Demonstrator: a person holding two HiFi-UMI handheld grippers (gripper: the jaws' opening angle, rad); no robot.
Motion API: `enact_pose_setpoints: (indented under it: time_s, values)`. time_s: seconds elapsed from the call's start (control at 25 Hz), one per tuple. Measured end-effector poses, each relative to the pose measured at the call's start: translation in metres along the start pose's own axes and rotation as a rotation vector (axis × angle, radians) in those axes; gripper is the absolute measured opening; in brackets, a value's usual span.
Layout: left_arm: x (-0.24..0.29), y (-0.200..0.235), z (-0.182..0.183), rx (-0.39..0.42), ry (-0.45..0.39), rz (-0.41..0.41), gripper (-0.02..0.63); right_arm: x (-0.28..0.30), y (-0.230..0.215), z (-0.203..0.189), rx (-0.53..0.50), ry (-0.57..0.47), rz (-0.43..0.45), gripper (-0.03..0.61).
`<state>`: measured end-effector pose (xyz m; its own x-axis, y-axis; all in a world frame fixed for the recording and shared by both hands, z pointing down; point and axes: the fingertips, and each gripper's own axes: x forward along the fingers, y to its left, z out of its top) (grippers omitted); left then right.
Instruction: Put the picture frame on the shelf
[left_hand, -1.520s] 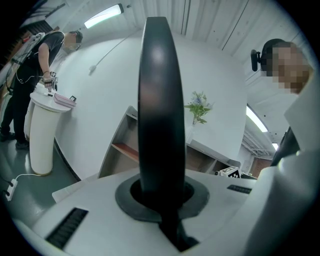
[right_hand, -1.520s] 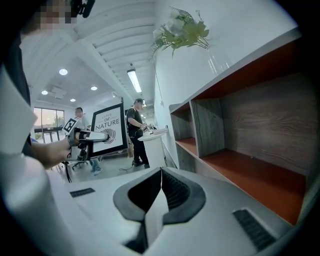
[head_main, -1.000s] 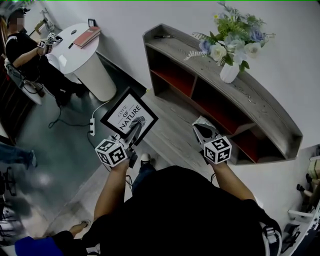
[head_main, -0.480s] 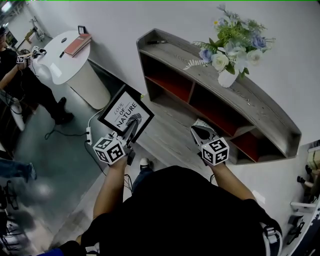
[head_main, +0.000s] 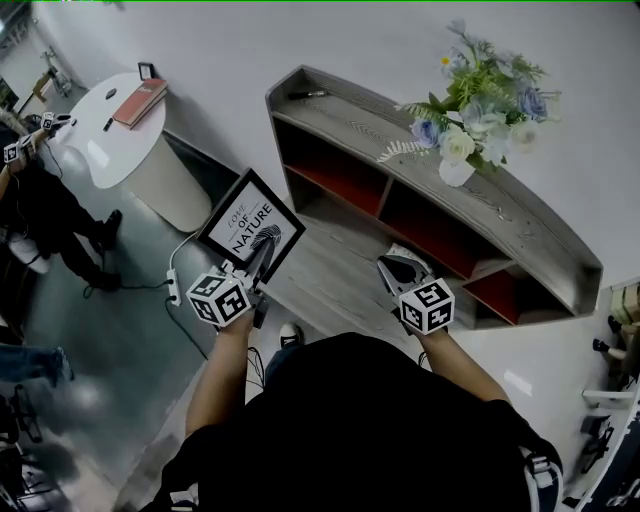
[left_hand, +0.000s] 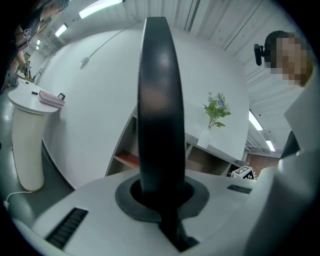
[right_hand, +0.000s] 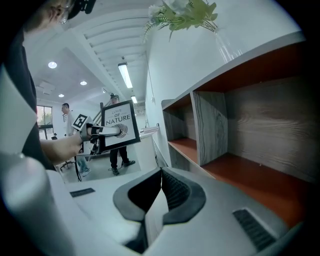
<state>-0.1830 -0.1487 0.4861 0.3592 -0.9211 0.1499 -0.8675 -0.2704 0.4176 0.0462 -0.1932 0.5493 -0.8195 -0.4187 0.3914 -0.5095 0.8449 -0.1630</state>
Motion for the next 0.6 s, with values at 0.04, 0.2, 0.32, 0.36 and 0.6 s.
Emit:
enact_pose_setpoints:
  time_s: [0.04, 0.2, 0.32, 0.36, 0.6]
  values:
    - [0.003, 0.004, 0.001, 0.010, 0.004, 0.001, 0.028, 0.003, 0.000, 0.001, 0.002, 0.000, -0.003, 0.014]
    - [0.014, 0.018, 0.007, 0.013, 0.013, -0.015, 0.028, 0.011, -0.005, 0.006, 0.015, -0.001, -0.030, 0.014]
    - [0.023, 0.028, 0.012, 0.020, 0.022, -0.029, 0.028, 0.017, -0.008, 0.012, 0.021, -0.001, -0.051, 0.014]
    - [0.026, 0.031, 0.015, 0.022, 0.024, -0.033, 0.028, 0.019, -0.009, 0.014, 0.023, -0.002, -0.057, 0.014]
    - [0.043, 0.048, 0.024, 0.026, 0.042, -0.059, 0.028, 0.029, -0.014, 0.021, 0.042, -0.006, -0.094, 0.014]
